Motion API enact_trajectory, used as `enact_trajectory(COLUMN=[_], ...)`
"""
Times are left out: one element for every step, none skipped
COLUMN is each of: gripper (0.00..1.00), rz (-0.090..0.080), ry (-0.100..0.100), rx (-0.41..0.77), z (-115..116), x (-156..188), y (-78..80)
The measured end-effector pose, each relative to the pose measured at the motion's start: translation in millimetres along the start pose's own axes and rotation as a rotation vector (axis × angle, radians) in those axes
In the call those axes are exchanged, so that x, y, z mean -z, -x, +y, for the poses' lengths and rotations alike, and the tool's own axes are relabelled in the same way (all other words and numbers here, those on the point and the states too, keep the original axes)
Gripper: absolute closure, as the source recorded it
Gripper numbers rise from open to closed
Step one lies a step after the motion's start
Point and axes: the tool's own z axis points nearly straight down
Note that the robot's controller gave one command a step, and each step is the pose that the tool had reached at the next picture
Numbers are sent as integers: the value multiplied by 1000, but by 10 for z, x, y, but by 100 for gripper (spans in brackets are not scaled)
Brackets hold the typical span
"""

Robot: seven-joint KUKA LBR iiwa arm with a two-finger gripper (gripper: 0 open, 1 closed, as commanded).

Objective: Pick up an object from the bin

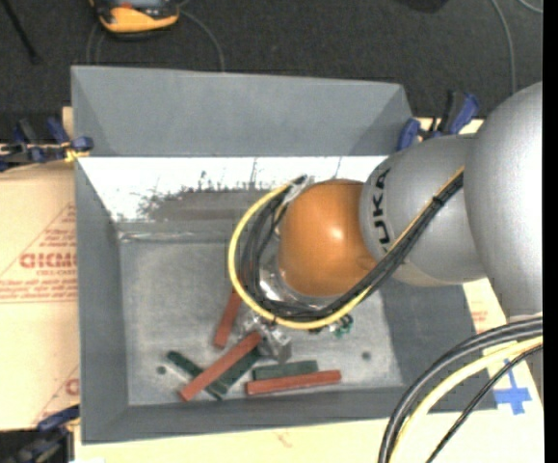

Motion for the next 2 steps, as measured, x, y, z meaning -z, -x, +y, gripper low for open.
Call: enact_trajectory(gripper=[100, 100], rz=[7, -1], ry=[5, 1], rx=[3, -26], z=[38, -171], x=[171, 362], y=[-37, -120])
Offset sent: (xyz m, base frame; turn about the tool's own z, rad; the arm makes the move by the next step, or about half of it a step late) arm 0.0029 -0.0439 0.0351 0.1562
